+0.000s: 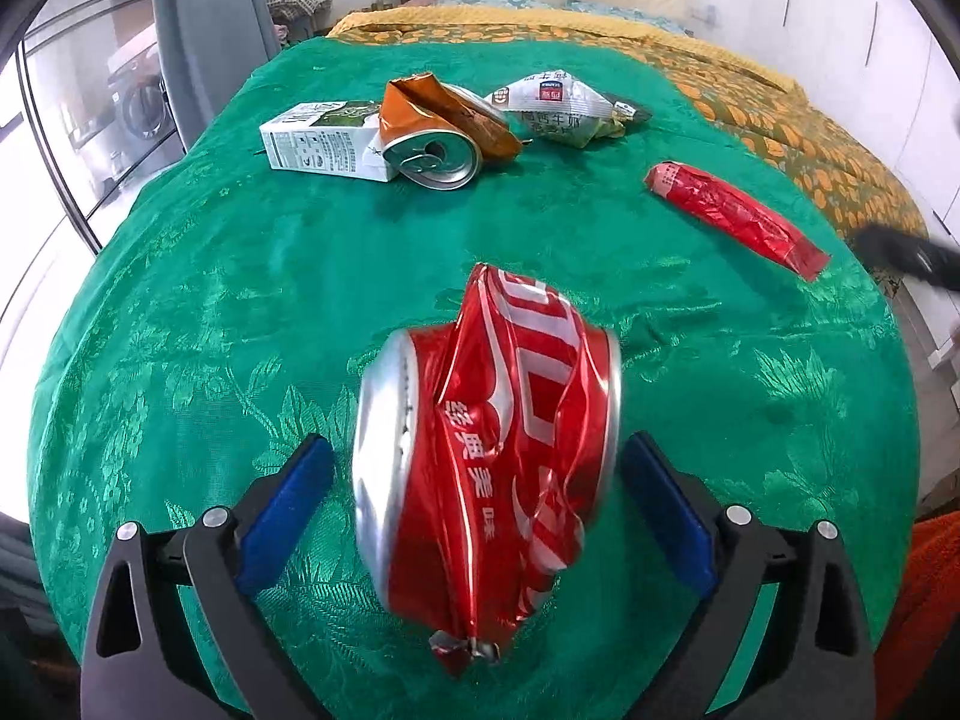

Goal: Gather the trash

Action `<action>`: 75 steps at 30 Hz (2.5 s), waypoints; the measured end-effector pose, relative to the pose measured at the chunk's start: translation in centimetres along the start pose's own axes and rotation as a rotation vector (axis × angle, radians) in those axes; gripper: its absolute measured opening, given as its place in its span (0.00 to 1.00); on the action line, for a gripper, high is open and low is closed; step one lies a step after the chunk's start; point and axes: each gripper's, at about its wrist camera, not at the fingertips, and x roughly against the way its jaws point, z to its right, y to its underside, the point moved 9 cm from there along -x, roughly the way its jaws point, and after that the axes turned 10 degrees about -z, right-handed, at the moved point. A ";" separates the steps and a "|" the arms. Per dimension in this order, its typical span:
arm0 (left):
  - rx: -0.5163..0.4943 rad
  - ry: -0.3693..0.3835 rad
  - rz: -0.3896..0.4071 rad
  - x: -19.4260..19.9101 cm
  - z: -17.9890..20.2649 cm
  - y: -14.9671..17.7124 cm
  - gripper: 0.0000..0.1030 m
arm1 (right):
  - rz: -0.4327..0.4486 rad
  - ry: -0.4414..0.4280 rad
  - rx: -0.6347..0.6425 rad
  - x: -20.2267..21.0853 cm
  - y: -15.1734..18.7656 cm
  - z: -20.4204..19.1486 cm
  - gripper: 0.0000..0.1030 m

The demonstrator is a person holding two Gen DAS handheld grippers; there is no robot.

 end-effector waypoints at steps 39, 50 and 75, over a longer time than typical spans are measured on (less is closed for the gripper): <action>0.005 0.004 -0.002 -0.1 0.1 -0.1 0.94 | -0.081 0.055 0.101 -0.9 9.5 -4.0 0.25; 0.009 0.012 0.000 0.0 0.1 0.1 0.94 | -0.077 0.016 0.067 -0.5 10.1 -3.8 0.64; -0.044 0.115 0.018 2.1 0.2 -1.3 0.55 | -0.243 0.061 0.112 -1.6 6.3 -4.3 0.16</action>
